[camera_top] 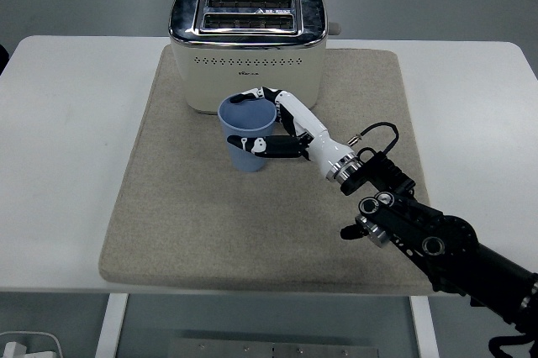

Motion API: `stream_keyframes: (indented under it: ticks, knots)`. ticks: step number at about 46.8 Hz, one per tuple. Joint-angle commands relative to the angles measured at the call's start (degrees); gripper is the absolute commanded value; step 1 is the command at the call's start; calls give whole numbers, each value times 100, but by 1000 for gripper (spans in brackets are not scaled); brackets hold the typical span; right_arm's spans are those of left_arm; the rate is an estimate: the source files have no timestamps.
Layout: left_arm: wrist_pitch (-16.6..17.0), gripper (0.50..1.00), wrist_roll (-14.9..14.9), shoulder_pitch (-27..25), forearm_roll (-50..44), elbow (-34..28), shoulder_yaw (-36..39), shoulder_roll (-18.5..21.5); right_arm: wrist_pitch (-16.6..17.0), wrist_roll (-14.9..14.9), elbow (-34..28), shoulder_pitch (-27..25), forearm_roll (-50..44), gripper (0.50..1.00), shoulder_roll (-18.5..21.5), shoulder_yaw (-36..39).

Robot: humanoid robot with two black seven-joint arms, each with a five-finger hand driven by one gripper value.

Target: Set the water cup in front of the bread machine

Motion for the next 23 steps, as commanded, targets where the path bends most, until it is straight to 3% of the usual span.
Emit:
stream_keyframes:
  ticks: [1, 7, 23]
  knots:
    - [0, 1000, 0, 0, -1, 0, 1, 0, 0, 0, 3, -21, 9, 754, -1, 1]
    - [0, 1000, 0, 0, -1, 0, 1, 0, 0, 0, 3, -39, 18, 787, -1, 1]
    - [0, 1000, 0, 0, -1, 0, -8, 0, -9, 26, 30, -83, 27, 787, -1, 27]
